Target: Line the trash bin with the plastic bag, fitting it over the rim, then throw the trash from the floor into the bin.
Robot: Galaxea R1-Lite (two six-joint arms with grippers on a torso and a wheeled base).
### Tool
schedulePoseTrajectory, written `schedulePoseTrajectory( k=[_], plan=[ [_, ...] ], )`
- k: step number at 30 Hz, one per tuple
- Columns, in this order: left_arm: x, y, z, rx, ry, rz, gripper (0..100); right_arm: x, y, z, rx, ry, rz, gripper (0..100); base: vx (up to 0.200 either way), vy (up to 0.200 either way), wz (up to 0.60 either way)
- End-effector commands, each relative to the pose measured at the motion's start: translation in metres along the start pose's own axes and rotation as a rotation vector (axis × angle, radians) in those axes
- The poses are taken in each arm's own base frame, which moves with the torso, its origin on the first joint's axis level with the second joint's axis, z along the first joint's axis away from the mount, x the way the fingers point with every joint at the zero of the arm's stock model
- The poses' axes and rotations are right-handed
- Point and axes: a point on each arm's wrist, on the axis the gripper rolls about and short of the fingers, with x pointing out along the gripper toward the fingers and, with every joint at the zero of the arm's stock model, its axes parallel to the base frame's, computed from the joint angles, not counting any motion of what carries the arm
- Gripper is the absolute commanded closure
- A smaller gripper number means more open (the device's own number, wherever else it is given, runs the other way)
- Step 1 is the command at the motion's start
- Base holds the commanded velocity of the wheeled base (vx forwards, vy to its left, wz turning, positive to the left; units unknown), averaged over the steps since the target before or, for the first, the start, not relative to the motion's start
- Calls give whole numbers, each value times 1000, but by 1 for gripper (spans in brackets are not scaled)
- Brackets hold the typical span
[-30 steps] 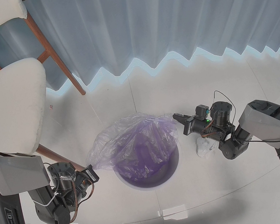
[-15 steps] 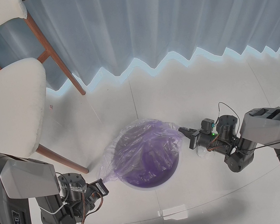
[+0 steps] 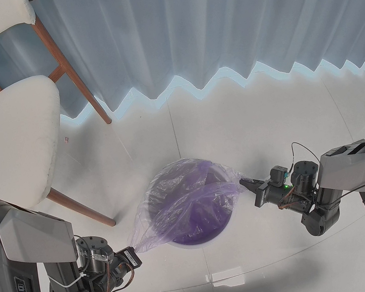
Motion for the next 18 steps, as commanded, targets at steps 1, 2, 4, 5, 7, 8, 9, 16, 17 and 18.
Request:
schedulePoseTrajectory(
  k=[1,2,4,5,7,8,9,16,17,18],
  plan=[
    [-11,1,-2,-1,18,7,100,-5,2,14,-16,-35,1,100,0,0,0],
    [-12,1,-3,1,23,7,100,-7,2,15,-15,-33,-1,100,0,0,0],
    [-12,-1,-5,7,29,0,100,-10,2,15,-12,-26,-7,100,0,0,0],
    [-12,-2,-6,10,33,-2,100,-12,2,13,-11,-15,-10,100,0,0,0],
    [-11,-3,-7,13,32,-2,100,-16,3,8,-22,9,-13,100,0,0,0],
    [-10,-3,-7,14,28,-1,100,-18,4,5,-34,21,-15,100,0,0,0],
    [-10,-3,-7,14,24,6,100,-19,3,3,-40,28,-18,100,0,0,0],
    [-13,0,-9,17,21,43,0,-22,0,3,-44,30,-33,0,0,0,0],
    [-16,0,-10,19,25,42,0,-22,0,4,-44,27,-33,0,0,0,0],
    [-18,-1,-8,17,17,38,0,-22,0,6,-43,23,-34,0,0,0,0]
  ],
)
